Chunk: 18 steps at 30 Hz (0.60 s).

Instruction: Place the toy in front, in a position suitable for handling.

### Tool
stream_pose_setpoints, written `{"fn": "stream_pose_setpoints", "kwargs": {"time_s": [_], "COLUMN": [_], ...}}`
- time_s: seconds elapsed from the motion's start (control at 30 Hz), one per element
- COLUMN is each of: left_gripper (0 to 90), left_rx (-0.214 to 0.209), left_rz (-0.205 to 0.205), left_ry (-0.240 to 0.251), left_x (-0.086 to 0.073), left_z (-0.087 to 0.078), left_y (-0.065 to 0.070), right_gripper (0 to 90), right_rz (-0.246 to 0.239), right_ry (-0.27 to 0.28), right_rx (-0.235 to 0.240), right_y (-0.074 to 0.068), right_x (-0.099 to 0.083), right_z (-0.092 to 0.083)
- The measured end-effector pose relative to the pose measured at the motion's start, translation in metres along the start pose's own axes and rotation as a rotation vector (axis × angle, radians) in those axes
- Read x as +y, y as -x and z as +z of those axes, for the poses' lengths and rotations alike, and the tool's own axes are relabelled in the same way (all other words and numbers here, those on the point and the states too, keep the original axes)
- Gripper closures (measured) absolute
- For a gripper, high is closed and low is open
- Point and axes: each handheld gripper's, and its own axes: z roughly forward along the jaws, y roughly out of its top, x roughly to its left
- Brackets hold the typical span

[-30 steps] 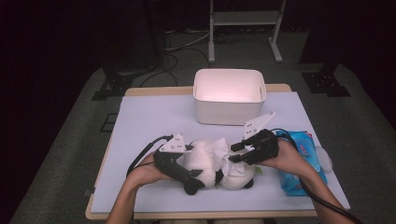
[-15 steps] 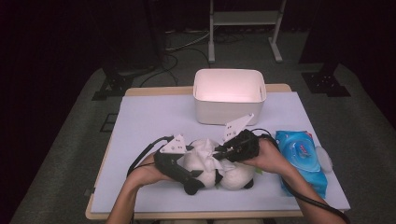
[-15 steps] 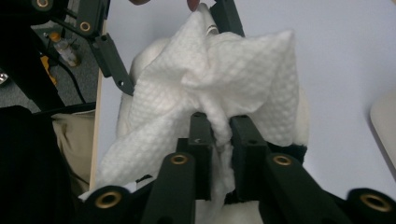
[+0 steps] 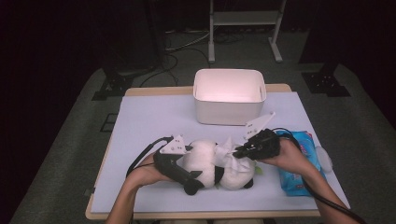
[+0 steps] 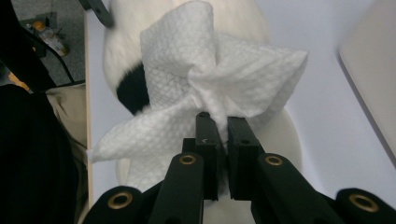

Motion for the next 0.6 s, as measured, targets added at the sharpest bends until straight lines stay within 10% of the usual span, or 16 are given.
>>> {"fn": "stream_pose_setpoints", "kwargs": {"time_s": [0.33,0.6], "left_gripper": [13.4,13.4], "left_rx": [0.002,-0.001], "left_rz": [0.016,0.021], "left_ry": [0.003,0.002], "left_x": [0.000,0.000], "left_z": [0.000,0.001], "left_y": [0.002,0.002], "right_gripper": [84.1,84.0], "right_rz": [0.134,0.132], "right_ry": [-0.017,0.000], "right_rx": [-0.037,-0.030], "right_y": [0.017,0.019], "right_x": [-0.051,-0.046], "right_z": [-0.017,-0.015]}}
